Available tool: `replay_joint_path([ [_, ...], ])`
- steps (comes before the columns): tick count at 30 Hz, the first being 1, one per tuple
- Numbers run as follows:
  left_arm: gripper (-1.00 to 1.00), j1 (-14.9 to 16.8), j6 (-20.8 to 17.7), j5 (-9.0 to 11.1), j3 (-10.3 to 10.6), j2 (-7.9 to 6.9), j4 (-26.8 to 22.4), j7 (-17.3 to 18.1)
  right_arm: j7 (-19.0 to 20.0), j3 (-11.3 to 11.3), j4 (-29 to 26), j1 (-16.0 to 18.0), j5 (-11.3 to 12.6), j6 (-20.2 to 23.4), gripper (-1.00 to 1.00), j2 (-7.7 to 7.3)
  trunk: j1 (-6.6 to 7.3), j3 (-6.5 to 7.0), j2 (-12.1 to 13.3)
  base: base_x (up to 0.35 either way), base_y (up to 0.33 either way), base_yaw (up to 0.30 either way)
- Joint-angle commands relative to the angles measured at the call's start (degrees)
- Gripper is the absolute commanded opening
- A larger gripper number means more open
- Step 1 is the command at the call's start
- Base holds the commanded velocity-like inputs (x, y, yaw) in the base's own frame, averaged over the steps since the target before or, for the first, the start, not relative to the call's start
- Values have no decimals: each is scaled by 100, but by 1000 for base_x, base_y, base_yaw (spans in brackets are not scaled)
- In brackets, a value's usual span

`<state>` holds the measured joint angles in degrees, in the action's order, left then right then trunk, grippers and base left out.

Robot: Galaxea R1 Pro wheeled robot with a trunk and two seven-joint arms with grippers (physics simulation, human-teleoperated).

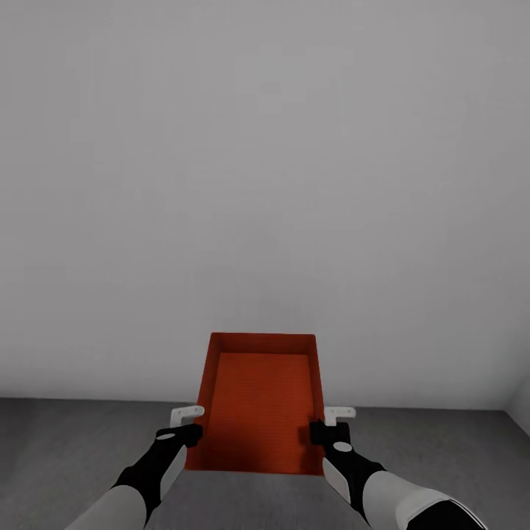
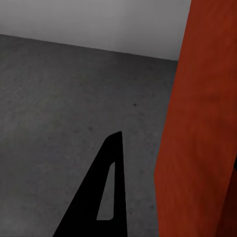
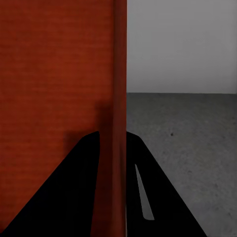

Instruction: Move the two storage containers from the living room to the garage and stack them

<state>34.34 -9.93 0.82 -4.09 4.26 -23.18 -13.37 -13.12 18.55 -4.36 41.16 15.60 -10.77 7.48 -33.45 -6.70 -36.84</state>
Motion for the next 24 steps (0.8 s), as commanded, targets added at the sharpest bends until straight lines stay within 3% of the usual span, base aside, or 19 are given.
replay_joint_path([
  [1, -100, 3, -47, -100, -57, -40, -20, -35, -25, 43, 5, 6, 58, -30, -100, -1, -24, -38, -52, 0, 0, 0],
  [24, -100, 3, -62, -84, -58, -40, -20, -43, -24, 43, 5, 6, 58, -37, -100, -1, -529, -658, -974, 0, 0, 0],
])
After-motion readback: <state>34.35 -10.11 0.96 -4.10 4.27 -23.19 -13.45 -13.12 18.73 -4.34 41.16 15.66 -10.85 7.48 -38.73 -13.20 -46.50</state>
